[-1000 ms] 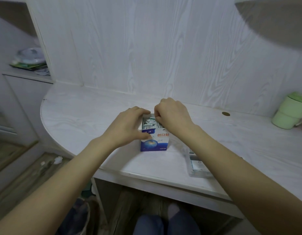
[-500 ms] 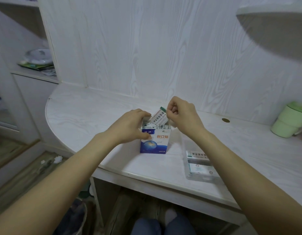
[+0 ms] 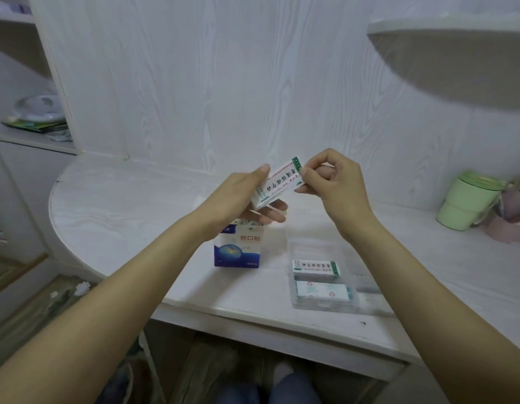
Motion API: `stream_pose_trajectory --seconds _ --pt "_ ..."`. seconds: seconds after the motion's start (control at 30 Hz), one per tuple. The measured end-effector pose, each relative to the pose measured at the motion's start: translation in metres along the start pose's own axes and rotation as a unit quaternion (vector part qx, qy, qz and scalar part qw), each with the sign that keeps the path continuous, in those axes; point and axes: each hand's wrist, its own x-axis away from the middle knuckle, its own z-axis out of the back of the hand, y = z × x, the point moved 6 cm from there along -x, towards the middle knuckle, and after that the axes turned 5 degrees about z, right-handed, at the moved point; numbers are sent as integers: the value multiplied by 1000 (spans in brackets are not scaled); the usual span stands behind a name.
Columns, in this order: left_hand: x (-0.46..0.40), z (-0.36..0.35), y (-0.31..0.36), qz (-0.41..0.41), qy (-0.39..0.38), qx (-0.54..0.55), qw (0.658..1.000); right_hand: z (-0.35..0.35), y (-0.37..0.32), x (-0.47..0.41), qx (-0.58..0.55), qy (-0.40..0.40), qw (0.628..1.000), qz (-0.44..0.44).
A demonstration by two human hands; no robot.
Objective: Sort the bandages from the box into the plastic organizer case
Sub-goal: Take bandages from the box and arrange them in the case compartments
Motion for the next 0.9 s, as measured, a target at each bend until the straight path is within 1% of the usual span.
stream_pose_trajectory --seconds 0.03,0.1,0.13,0.2,0.3,0.37,0.5,0.57,0.67,0.77,0.9 --pt "4 -13 -1 24 -40 26 999 7 1 5 -5 2 1000 -8" --pt "10 -36 -5 45 -97 44 993 20 6 16 4 5 1000 -20" --pt "11 -49 -7 51 -119 58 990 29 9 22 12 7 1000 -27" --pt "13 -65 -13 58 -137 92 985 43 14 31 11 8 999 -46" --pt "8 -85 -19 51 -128 115 984 62 22 44 -11 3 996 -88" --pt "6 -100 -21 43 -129 110 985 75 29 52 3 -5 994 -108" --pt "5 -125 -32 54 -135 91 985 96 40 67 19 -28 989 -145" --pt "4 -132 -36 58 -121 101 986 103 44 74 17 -35 987 -153" --pt "1 -139 -38 72 -97 134 984 113 47 80 20 -22 989 -147" --pt "-1 -148 -36 77 -106 145 981 122 51 82 24 -3 990 -142" --pt "-8 -144 -37 68 -44 108 991 129 60 84 2 7 987 -160"
